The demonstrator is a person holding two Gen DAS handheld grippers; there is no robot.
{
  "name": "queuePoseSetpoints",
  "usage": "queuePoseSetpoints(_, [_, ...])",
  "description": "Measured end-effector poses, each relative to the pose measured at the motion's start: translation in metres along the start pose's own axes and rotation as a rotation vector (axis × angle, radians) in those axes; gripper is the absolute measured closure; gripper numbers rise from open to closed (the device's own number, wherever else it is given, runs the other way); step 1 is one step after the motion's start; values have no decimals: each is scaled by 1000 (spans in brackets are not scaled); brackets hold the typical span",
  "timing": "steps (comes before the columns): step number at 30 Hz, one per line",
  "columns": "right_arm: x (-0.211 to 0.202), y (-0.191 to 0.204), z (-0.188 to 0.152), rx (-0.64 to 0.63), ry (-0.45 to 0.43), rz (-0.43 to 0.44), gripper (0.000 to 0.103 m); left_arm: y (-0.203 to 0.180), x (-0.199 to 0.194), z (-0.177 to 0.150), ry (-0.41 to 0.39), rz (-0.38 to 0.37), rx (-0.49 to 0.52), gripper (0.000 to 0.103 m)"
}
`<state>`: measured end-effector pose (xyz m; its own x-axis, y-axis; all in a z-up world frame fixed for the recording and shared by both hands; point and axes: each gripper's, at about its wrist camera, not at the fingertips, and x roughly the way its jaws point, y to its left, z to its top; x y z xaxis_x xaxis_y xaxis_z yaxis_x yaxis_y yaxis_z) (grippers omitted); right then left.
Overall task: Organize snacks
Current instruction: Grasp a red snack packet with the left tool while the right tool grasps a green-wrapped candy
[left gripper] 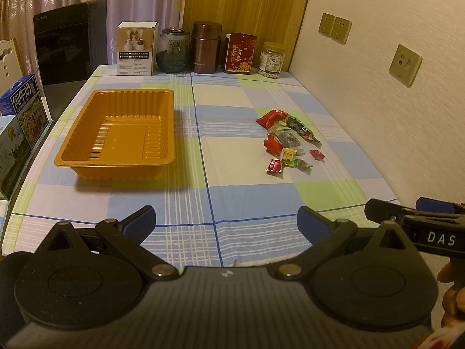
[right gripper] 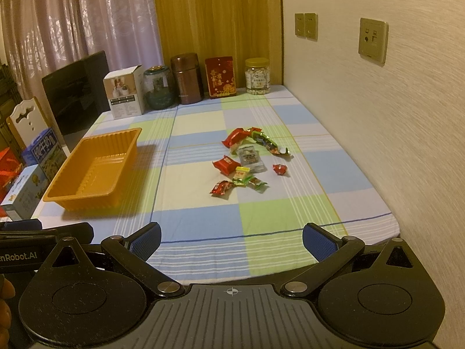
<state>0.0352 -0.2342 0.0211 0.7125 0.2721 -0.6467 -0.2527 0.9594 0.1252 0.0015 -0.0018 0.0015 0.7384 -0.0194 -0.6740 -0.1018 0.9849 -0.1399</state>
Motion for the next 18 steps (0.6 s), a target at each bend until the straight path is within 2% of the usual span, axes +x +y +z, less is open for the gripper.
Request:
queuePoseSetpoints(7, [10, -17, 3, 32, -36, -17, 0, 1, 15, 8, 4, -23, -7, 0])
queuePoseSetpoints(13, [32, -39, 10, 38, -60, -36, 0, 1, 54, 19, 37, -62, -12, 1])
queuePoseSetpoints(18, [62, -60, 19, 22, -62, -35, 1, -3, 94, 31, 57, -130, -15, 1])
